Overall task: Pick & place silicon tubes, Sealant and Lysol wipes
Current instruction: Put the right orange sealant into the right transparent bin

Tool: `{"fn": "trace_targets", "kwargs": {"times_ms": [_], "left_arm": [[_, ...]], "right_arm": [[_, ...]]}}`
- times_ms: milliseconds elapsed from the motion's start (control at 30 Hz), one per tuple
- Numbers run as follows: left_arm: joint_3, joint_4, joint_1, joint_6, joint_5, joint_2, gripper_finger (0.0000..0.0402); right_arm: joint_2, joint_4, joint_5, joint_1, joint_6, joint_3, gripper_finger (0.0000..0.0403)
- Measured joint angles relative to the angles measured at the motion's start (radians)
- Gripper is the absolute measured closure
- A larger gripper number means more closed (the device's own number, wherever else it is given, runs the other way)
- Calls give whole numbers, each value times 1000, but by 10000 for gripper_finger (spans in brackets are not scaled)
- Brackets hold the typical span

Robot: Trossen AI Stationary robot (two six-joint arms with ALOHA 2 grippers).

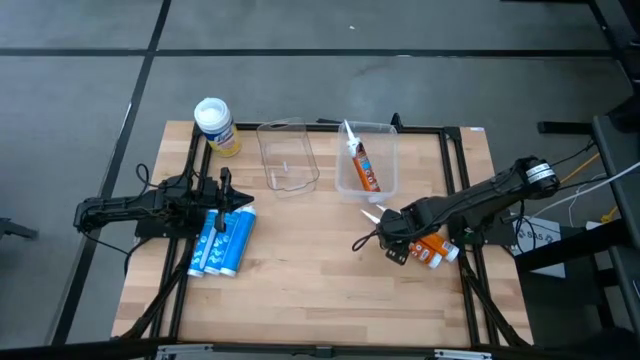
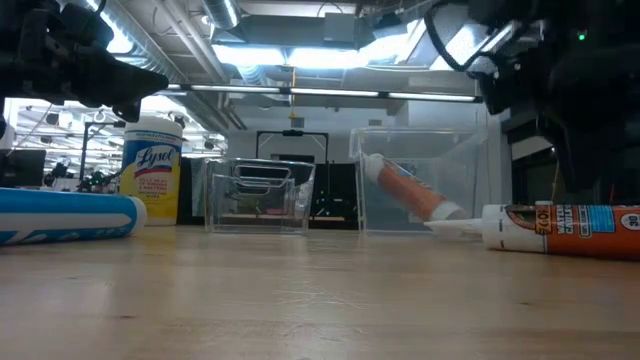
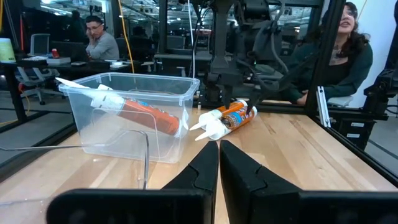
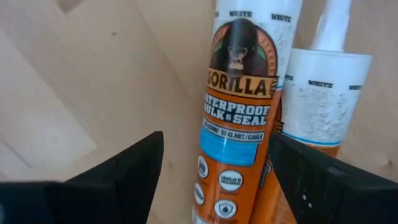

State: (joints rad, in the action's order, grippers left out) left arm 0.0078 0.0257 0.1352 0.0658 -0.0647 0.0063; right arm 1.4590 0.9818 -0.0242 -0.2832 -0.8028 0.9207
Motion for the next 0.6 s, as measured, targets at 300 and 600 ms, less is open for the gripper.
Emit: {"fn": "trace_targets", "kwargs": {"times_ms": [300, 600], "left_arm": [[0, 0, 0, 0, 0, 0, 390], [0, 0, 0, 0, 0, 0, 387]], "right_arm": [[0, -107, -11, 9, 0, -93, 112], [0, -188, -4, 27, -1, -161, 112]]}}
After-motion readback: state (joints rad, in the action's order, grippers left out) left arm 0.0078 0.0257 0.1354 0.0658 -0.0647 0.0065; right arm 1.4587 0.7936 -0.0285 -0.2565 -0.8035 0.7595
